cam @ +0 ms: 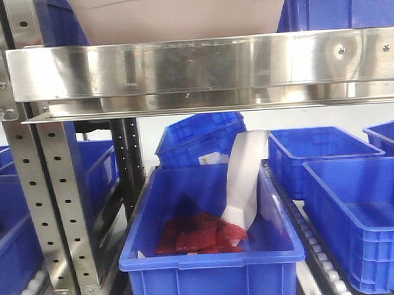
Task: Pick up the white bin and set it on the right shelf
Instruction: 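Push the bin forward onto the upper shelf rollers with both grippers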
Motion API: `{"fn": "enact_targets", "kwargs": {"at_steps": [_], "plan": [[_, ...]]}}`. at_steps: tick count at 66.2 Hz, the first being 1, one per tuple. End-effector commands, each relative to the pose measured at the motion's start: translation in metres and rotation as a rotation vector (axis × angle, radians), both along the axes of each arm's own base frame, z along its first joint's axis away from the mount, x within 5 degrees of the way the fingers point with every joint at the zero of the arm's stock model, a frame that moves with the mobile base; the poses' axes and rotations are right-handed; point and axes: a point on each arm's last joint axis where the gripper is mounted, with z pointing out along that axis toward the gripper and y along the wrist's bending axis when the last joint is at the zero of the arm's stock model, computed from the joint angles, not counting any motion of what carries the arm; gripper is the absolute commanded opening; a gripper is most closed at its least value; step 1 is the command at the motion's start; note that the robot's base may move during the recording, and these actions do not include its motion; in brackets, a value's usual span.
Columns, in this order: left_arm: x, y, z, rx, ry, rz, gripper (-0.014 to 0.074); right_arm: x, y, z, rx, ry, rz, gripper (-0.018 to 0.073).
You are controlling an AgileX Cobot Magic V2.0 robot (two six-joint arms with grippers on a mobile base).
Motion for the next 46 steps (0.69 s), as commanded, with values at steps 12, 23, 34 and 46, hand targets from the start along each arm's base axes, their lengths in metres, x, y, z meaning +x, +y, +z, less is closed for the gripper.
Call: {"fn": "enact_targets", "kwargs": {"at_steps": [12, 23, 34, 46], "plan": [[-0.018, 0.000, 0.044, -0.077, -0.113, -0.005, 0.0426, -0.010, -0.013, 0.046, 0.049, -0.120, -0.114, 0.0565], [-0.016, 0.012, 0.044, -0.076, -0.114, 0.023, 0.0424, -0.009, -0.029, 0.045, 0.037, -0.120, -0.153, 0.0565], [-0.015, 0.024, 0.044, -0.074, -0.114, 0.042, 0.0423, -0.010, -0.038, 0.045, 0.032, -0.122, -0.158, 0.0565], [-0.018, 0.021, 0.042, -0.058, -0.105, 0.001, 0.0273, -0.013, -0.034, 0.045, 0.037, -0.125, -0.107, 0.0491]]}}
